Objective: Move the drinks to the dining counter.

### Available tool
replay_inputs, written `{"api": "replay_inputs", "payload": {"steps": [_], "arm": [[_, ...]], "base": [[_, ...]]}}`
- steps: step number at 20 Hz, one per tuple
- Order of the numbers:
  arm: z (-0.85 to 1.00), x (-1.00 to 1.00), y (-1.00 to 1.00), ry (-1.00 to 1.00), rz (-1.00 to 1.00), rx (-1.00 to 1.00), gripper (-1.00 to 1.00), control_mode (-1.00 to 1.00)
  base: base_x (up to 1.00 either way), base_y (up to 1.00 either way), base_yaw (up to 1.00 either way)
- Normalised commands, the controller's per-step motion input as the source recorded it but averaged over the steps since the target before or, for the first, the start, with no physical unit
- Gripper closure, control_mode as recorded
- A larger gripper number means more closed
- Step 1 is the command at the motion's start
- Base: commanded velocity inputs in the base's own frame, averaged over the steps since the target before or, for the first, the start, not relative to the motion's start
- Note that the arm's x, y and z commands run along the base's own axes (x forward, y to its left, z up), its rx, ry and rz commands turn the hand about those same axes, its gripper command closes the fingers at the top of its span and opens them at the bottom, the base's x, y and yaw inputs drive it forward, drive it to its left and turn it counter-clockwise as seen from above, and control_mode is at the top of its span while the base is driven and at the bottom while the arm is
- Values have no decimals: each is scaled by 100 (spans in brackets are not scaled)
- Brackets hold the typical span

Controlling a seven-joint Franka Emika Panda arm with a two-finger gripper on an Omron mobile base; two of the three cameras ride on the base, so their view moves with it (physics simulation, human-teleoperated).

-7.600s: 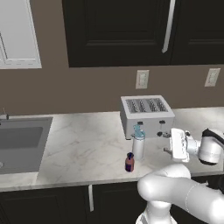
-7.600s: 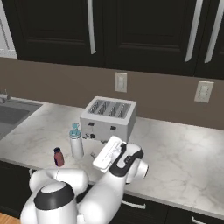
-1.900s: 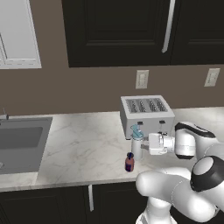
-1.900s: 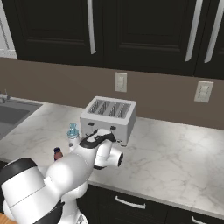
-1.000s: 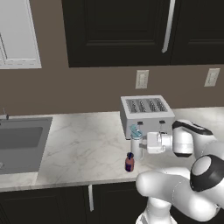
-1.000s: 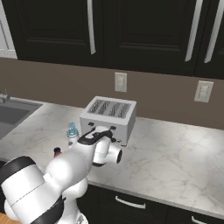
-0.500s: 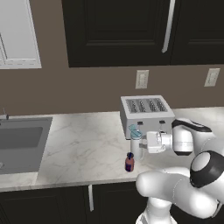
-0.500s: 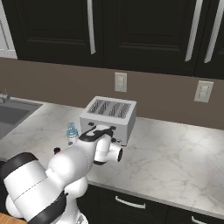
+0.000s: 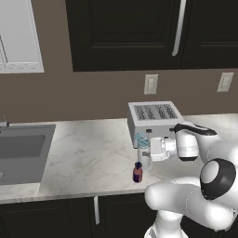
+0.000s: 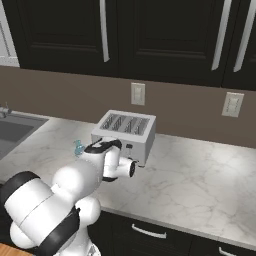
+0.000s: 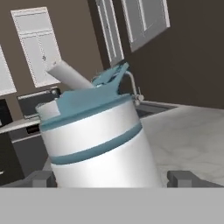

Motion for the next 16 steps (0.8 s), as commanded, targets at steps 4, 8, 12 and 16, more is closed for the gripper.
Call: {"api": "replay_inputs", "payload": {"steps": [4, 8, 12, 16], "arm": [[0, 19, 30, 0, 0, -11, -100, -100], [0, 9, 1, 0, 0, -1, 100, -100], [5, -1, -32, -10, 0, 4, 100, -100], [27, -25, -55, -21, 0, 13, 100, -100]], "base": [[0, 0, 0], [0, 0, 0], [0, 0, 0], [0, 0, 0]]}}
